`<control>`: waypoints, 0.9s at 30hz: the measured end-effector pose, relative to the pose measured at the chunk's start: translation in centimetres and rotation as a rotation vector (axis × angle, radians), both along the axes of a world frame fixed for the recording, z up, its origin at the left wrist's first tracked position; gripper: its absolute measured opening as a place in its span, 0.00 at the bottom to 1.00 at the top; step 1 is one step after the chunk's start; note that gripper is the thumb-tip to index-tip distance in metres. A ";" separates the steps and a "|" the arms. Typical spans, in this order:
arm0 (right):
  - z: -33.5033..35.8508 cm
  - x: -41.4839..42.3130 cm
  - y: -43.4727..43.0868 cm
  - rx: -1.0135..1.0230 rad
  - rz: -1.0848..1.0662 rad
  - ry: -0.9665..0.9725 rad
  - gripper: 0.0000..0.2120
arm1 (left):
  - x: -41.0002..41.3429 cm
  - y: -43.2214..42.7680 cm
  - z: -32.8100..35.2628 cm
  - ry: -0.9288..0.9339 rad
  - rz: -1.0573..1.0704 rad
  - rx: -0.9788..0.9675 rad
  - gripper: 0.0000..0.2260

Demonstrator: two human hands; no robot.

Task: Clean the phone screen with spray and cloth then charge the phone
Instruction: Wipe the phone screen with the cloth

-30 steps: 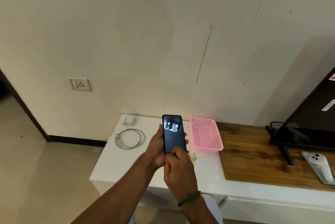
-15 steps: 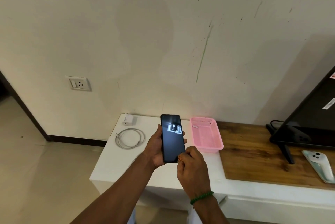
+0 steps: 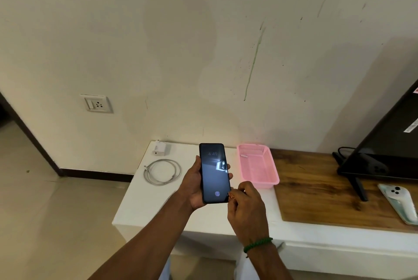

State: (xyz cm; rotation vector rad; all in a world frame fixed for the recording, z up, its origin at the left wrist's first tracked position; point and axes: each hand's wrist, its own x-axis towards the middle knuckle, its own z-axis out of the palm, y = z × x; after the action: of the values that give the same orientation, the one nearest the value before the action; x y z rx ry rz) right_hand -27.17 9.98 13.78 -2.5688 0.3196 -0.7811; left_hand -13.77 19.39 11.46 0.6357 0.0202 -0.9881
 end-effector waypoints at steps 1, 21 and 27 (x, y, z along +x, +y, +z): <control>-0.1 0.0 -0.1 0.003 0.002 -0.002 0.05 | 0.0 0.0 0.0 -0.002 -0.006 -0.004 0.30; -9.3 3.3 -13.8 0.317 -0.461 0.211 0.08 | 1.0 0.6 -5.5 -0.017 0.047 0.308 0.24; -14.2 4.8 -14.3 0.305 -0.428 0.427 0.07 | 1.3 0.0 -8.5 -0.033 0.124 0.569 0.21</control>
State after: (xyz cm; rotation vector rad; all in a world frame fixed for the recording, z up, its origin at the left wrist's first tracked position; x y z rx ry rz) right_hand -22.38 -4.29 -0.43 -2.3752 1.0596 -0.2712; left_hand -12.50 19.39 2.98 1.1572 0.3172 -0.8503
